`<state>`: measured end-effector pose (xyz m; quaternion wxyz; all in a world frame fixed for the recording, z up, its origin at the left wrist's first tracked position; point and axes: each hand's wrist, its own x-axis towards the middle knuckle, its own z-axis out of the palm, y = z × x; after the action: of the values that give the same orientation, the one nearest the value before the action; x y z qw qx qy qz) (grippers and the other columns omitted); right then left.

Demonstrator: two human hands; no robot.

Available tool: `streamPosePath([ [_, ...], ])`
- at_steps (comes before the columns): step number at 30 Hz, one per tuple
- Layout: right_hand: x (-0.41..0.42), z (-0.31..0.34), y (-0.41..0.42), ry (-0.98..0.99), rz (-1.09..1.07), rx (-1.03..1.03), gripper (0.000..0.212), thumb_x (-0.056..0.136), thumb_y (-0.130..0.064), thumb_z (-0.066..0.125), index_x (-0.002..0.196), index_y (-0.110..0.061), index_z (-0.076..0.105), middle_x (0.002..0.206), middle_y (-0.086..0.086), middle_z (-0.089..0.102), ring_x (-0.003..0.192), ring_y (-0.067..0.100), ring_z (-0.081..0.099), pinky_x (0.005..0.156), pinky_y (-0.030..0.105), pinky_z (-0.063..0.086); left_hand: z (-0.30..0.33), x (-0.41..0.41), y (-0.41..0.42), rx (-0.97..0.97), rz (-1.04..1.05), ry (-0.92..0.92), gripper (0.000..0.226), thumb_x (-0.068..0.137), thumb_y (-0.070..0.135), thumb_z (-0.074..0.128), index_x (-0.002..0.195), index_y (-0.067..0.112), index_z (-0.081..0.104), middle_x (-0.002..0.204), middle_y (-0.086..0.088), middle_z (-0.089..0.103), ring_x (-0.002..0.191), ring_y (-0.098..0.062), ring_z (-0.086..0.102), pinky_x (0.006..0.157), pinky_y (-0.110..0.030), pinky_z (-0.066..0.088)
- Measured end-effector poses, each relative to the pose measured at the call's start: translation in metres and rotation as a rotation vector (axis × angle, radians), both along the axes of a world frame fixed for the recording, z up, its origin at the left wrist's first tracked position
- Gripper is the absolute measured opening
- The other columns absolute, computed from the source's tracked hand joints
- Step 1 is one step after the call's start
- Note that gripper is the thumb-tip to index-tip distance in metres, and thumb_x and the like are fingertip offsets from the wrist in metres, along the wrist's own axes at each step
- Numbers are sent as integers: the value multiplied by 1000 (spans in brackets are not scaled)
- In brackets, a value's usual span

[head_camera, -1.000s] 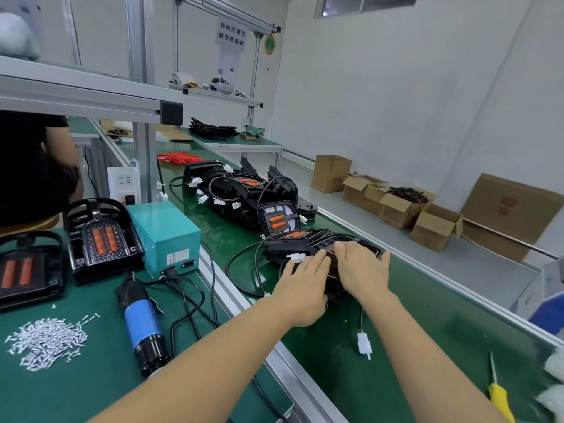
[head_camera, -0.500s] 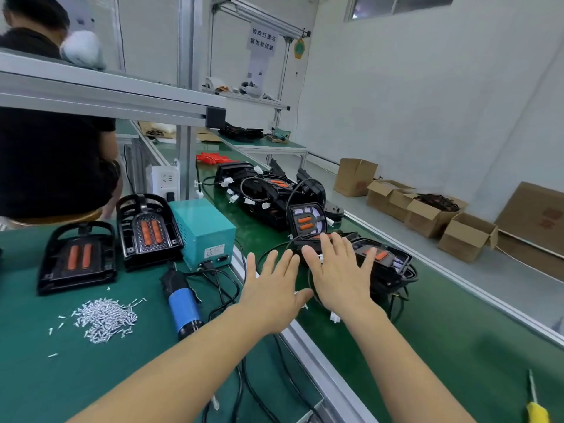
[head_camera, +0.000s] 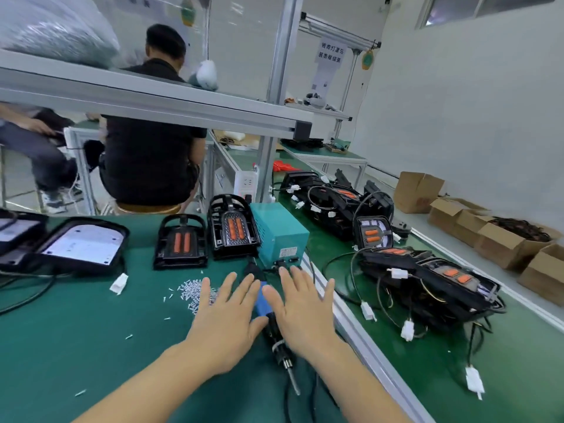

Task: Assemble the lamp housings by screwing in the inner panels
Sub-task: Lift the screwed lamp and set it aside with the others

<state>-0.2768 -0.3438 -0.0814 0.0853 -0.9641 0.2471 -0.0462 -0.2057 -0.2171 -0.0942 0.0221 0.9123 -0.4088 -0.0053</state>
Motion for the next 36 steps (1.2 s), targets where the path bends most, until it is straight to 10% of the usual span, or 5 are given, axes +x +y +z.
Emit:
streamPosePath([
  [22,51,-58,165,66,483,2,62,101,-56,15,156,-27,11,164,-5,3,150,13,-2,111,51,-24,-38,12,202,-66,430,85,59,101,49,16,152,28,-4,159,18,-8,146,-10,-14,115,-49,-8],
  [36,55,-71,188,-196,654,97,34,99,-46,44,128,-33,56,147,-14,35,144,6,15,100,36,-37,-51,13,227,-330,457,114,47,101,42,30,148,37,23,154,22,14,144,-2,-4,115,-42,-10],
])
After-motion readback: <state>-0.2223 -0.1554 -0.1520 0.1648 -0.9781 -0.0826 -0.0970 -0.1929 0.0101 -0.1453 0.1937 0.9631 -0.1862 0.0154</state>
